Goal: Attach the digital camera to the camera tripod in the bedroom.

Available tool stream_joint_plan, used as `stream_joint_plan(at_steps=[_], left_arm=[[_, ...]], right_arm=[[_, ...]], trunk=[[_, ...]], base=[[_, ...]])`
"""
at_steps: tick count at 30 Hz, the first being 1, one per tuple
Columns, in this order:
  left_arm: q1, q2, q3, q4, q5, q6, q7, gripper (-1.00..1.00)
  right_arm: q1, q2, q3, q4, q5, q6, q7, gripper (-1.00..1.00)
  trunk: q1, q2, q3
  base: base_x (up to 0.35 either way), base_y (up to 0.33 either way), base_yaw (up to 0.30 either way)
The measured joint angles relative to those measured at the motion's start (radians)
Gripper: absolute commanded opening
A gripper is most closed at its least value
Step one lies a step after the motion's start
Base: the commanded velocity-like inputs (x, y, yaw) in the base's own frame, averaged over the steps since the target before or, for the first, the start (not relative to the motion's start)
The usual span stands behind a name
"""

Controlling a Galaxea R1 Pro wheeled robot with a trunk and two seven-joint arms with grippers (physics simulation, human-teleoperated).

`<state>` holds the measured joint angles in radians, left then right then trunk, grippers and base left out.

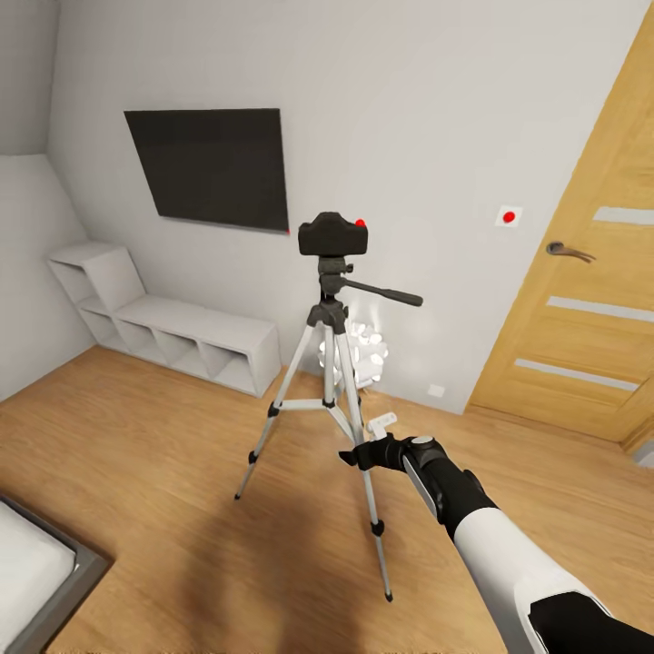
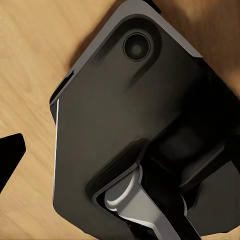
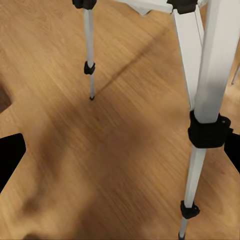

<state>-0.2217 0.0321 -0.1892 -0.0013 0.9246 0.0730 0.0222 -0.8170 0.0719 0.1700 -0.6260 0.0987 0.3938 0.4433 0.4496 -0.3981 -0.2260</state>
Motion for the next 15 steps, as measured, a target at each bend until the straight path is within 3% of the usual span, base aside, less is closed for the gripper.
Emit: stream_joint_plan(at_steps=[7, 15], left_arm=[[0.000, 0.000, 0.000, 0.000, -0.013, 0.000, -0.001, 1.00], [0.000, -0.001, 0.000, 0.000, -0.062, -0.003, 0.000, 1.00]], right_arm=[[0.000, 0.000, 0.000, 0.000, 0.000, 0.000, -0.002, 1.00], [0.000, 0.000, 0.000, -0.001, 0.000, 0.000, -0.005, 1.00]], trunk=[[0.000, 0.000, 0.000], [0.000, 0.000, 0.000]], base=[[-0.031, 0.000, 0.000], [-0.249, 0.000, 0.000]])
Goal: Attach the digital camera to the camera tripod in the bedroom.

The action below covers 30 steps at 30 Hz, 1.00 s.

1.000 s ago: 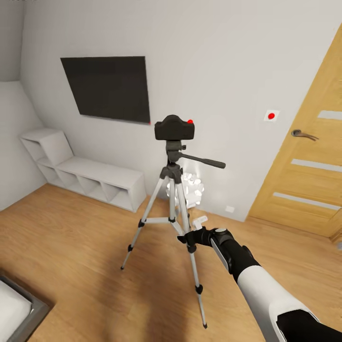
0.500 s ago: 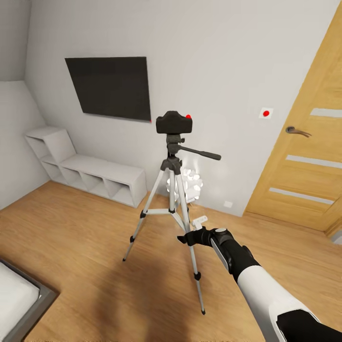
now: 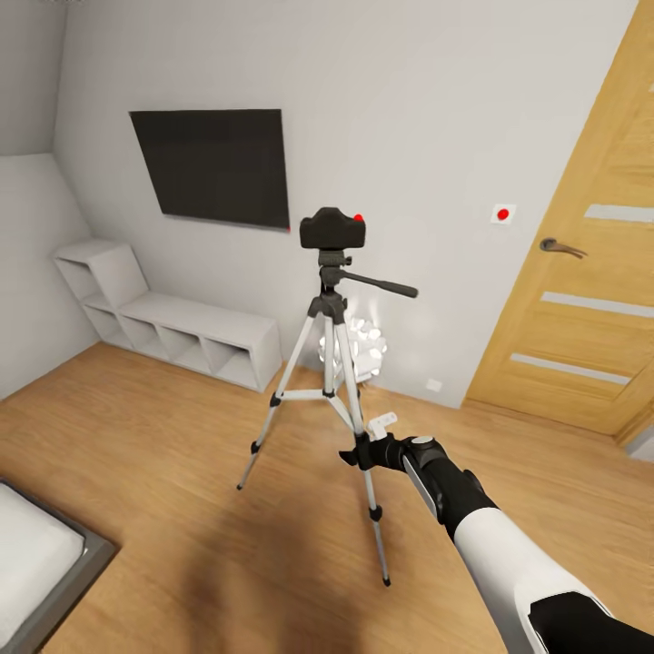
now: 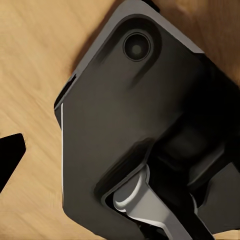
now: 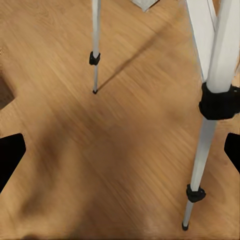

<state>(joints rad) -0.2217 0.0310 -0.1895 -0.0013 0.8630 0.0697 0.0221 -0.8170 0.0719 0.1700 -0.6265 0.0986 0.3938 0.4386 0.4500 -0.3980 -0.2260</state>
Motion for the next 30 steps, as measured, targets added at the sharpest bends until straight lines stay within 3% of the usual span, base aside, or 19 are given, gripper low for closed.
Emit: stream_joint_plan(at_steps=[9, 25, 27, 28, 30], left_arm=[[0.000, -0.002, 0.000, 0.000, -0.011, -0.001, 0.000, 1.00], [0.000, -0.002, 0.001, 0.000, -0.012, 0.000, 0.000, 1.00], [0.000, -0.001, 0.001, 0.000, -0.012, 0.000, 0.000, 1.00], [0.000, -0.001, 0.000, 0.000, -0.013, 0.000, 0.000, 1.00], [0.000, -0.001, 0.000, 0.000, -0.013, 0.000, 0.000, 1.00]], right_arm=[[0.000, 0.000, 0.000, 0.000, 0.000, -0.001, -0.002, 1.00], [0.000, -0.003, -0.001, 0.001, 0.000, 0.001, -0.002, 1.00], [0.000, -0.017, -0.001, 0.004, 0.000, 0.002, -0.002, 1.00], [0.000, -0.051, -0.002, 0.022, 0.000, 0.004, -0.001, 1.00], [0.000, -0.088, -0.005, 0.059, -0.003, 0.005, 0.002, 1.00]], trunk=[[0.000, 0.000, 0.000], [-0.001, 0.000, 0.000], [-0.001, 0.000, 0.000], [-0.001, 0.000, 0.000], [-0.001, 0.000, 0.000]], base=[[-0.257, 0.000, 0.000], [-0.017, 0.000, 0.000], [0.000, 0.000, 0.000], [0.000, 0.000, 0.000], [0.000, 0.000, 0.000]])
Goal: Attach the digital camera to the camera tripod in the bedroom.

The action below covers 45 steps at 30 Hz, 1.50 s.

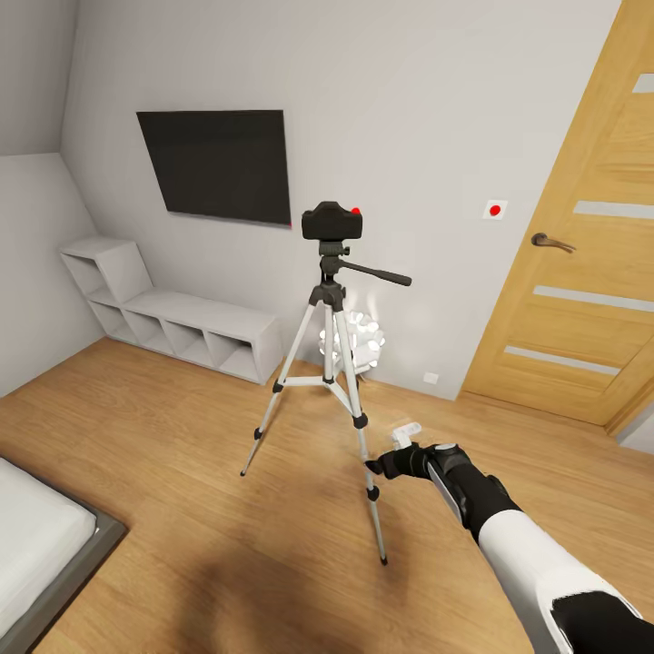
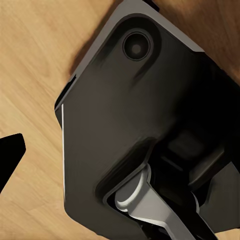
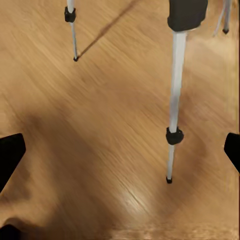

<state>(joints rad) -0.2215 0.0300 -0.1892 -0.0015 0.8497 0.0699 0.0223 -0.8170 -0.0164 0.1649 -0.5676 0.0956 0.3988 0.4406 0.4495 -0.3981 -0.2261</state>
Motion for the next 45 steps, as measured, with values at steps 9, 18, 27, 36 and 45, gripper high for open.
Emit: stream_joint_plan(at_steps=[9, 18, 27, 36, 45], left_arm=[[0.000, 0.000, 0.000, 0.000, -0.002, -0.001, 0.000, 1.00], [0.000, 0.002, 0.001, 0.000, -0.002, -0.001, 0.000, 1.00], [0.000, 0.002, 0.001, -0.001, -0.005, 0.000, 0.000, 1.00], [0.000, 0.000, 0.000, -0.001, -0.007, -0.001, 0.000, 1.00], [0.000, -0.002, -0.002, -0.001, -0.038, 0.000, 0.000, 1.00]], right_arm=[[0.000, -0.109, -0.002, 0.226, -0.005, -0.016, 0.004, 1.00], [0.000, -0.162, -0.003, 0.502, -0.004, -0.067, 0.005, 1.00], [0.210, -0.232, -0.003, 0.600, -0.030, -0.198, -0.007, 1.00], [0.377, -0.228, -0.008, 0.601, -0.040, -0.203, -0.018, 1.00], [0.427, -0.219, -0.014, 0.601, -0.085, -0.229, -0.053, 1.00]], trunk=[[0.000, 0.000, 0.000], [0.000, 0.000, 0.000], [0.000, 0.000, 0.000], [0.000, 0.000, 0.000], [0.000, 0.000, 0.004]], base=[[0.000, 0.000, 0.000], [0.000, 0.000, 0.000], [0.000, 0.000, 0.000], [0.000, 0.000, 0.000], [0.000, 0.000, 0.000]])
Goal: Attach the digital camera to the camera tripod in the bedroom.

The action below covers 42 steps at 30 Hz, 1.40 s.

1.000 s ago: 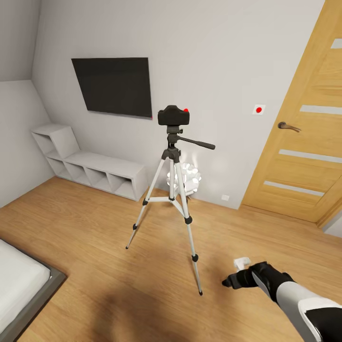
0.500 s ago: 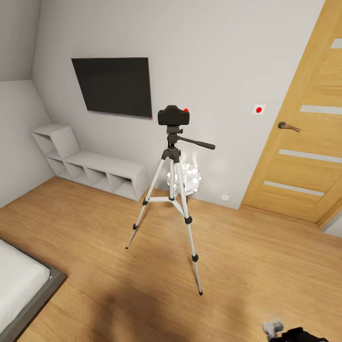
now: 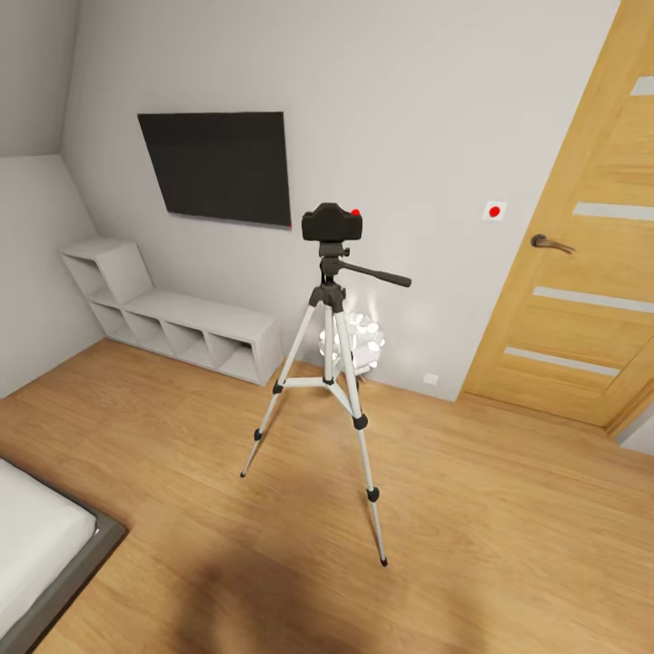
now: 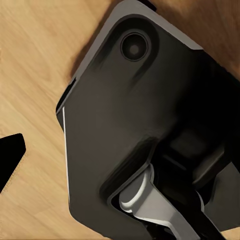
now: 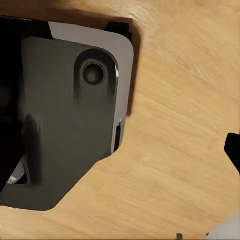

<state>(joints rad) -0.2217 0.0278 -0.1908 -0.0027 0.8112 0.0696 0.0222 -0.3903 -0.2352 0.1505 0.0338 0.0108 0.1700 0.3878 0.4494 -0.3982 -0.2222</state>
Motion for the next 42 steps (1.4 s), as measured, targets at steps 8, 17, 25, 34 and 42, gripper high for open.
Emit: stream_joint_plan(at_steps=[8, 17, 25, 34, 42], left_arm=[[0.000, 0.000, 0.002, 0.000, -0.051, 0.000, 0.000, 1.00], [0.000, 0.002, 0.004, 0.000, -0.049, -0.001, 0.000, 1.00], [0.000, 0.002, 0.004, 0.000, -0.045, -0.001, 0.000, 1.00], [0.000, 0.003, 0.004, -0.001, -0.043, -0.001, 0.000, 1.00], [0.000, 0.003, 0.004, -0.001, -0.048, -0.001, 0.000, 1.00]], right_arm=[[0.035, 0.003, -0.001, 0.000, -0.021, -0.006, -0.003, 1.00], [0.097, 0.042, 0.001, 0.000, -0.017, -0.047, -0.077, 1.00], [0.143, 0.077, 0.000, 0.000, -0.016, -0.075, -0.112, 1.00], [0.148, 0.082, 0.000, 0.000, -0.017, -0.079, -0.115, 1.00], [0.148, 0.082, 0.000, 0.000, -0.017, -0.079, -0.115, 1.00]], trunk=[[0.000, 0.000, 0.012], [0.000, 0.000, 0.027], [0.000, 0.000, 0.040], [0.000, 0.000, 0.055], [0.000, 0.000, 0.068]], base=[[0.000, 0.000, 0.000], [0.000, 0.000, 0.000], [0.000, 0.000, 0.000], [0.000, 0.000, 0.000], [0.000, 0.000, 0.000]])
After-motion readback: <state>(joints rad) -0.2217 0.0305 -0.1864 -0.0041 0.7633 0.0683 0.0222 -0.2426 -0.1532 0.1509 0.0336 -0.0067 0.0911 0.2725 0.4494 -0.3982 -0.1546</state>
